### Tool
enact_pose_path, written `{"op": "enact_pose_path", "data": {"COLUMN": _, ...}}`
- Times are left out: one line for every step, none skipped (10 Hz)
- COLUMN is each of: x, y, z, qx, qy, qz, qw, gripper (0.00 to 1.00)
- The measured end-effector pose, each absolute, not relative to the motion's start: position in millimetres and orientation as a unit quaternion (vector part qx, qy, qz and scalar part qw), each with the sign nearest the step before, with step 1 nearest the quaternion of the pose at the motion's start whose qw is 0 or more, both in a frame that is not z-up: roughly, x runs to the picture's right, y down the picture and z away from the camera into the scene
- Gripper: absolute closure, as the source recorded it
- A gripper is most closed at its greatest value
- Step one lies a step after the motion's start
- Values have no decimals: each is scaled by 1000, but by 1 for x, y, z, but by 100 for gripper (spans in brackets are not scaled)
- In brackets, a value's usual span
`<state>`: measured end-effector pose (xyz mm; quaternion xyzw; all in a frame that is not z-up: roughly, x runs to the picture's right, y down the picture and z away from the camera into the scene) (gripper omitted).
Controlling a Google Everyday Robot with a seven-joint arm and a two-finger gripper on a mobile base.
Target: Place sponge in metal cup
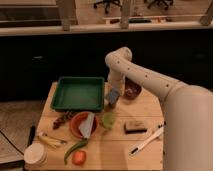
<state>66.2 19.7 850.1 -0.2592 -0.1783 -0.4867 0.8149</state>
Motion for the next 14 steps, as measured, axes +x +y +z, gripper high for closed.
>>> {"op": "enact_pose_path", "data": {"x": 65, "y": 19, "z": 851, "qx": -261, "qy": -181, "qz": -487, "qw": 814, "gripper": 82}}
{"op": "enact_pose_path", "data": {"x": 65, "y": 19, "z": 852, "qx": -262, "qy": -182, "qz": -487, "qw": 813, "gripper": 72}}
{"op": "enact_pose_path", "data": {"x": 66, "y": 19, "z": 853, "qx": -263, "qy": -184, "qz": -486, "qw": 813, "gripper": 61}}
{"op": "enact_pose_path", "data": {"x": 66, "y": 19, "z": 853, "qx": -264, "qy": -185, "qz": -485, "qw": 813, "gripper": 52}}
{"op": "enact_pose_path", "data": {"x": 66, "y": 19, "z": 853, "qx": -264, "qy": -186, "qz": -485, "qw": 813, "gripper": 42}}
{"op": "enact_pose_path", "data": {"x": 65, "y": 19, "z": 854, "qx": -264, "qy": -187, "qz": -485, "qw": 812, "gripper": 30}}
{"op": "enact_pose_path", "data": {"x": 65, "y": 19, "z": 854, "qx": -264, "qy": -188, "qz": -485, "qw": 812, "gripper": 24}}
{"op": "enact_pose_path", "data": {"x": 65, "y": 19, "z": 854, "qx": -264, "qy": -188, "qz": -485, "qw": 812, "gripper": 20}}
{"op": "enact_pose_path", "data": {"x": 65, "y": 19, "z": 855, "qx": -264, "qy": -189, "qz": -485, "qw": 812, "gripper": 20}}
{"op": "enact_pose_path", "data": {"x": 65, "y": 19, "z": 855, "qx": -264, "qy": -190, "qz": -485, "qw": 812, "gripper": 20}}
{"op": "enact_pose_path", "data": {"x": 65, "y": 19, "z": 855, "qx": -263, "qy": -190, "qz": -485, "qw": 812, "gripper": 20}}
{"op": "enact_pose_path", "data": {"x": 66, "y": 18, "z": 856, "qx": -264, "qy": -191, "qz": -484, "qw": 812, "gripper": 20}}
{"op": "enact_pose_path", "data": {"x": 66, "y": 18, "z": 856, "qx": -264, "qy": -191, "qz": -484, "qw": 812, "gripper": 20}}
{"op": "enact_pose_path", "data": {"x": 67, "y": 17, "z": 856, "qx": -264, "qy": -190, "qz": -484, "qw": 813, "gripper": 20}}
